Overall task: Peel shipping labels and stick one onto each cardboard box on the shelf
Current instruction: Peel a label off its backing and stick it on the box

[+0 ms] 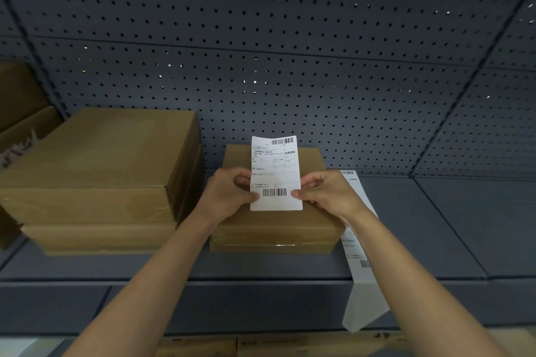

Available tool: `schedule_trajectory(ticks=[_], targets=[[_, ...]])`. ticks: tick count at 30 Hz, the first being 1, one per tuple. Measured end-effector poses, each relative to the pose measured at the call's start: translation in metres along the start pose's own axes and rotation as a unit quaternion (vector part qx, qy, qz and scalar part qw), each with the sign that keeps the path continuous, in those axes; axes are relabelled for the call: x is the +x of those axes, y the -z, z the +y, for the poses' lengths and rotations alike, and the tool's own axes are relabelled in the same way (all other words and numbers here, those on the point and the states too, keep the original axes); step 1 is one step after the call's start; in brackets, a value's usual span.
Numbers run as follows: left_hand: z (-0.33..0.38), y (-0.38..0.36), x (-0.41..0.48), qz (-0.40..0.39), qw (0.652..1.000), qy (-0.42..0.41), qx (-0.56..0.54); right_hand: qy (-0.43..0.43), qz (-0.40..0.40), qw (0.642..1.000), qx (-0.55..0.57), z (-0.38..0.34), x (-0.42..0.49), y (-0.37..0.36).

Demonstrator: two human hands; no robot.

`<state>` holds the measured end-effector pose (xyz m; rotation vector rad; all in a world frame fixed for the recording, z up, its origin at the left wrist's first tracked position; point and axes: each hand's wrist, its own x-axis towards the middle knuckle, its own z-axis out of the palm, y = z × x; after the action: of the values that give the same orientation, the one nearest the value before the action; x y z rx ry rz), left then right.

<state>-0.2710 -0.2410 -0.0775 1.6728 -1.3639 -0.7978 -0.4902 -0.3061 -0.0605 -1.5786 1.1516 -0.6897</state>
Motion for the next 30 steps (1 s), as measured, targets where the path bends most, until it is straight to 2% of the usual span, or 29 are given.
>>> schedule_trajectory(ticks=[21,30], targets=[[-0.001,-0.002,-0.006,-0.006,0.998,-0.014,0.069,0.003,0.029,0.997,-0.069,0.011,0.003,-0.003],[-0.009,-0.006,-0.013,-0.026,0.989,-0.055,0.132,0.010,0.052,0.992,-0.119,0.015,0.002,-0.006]])
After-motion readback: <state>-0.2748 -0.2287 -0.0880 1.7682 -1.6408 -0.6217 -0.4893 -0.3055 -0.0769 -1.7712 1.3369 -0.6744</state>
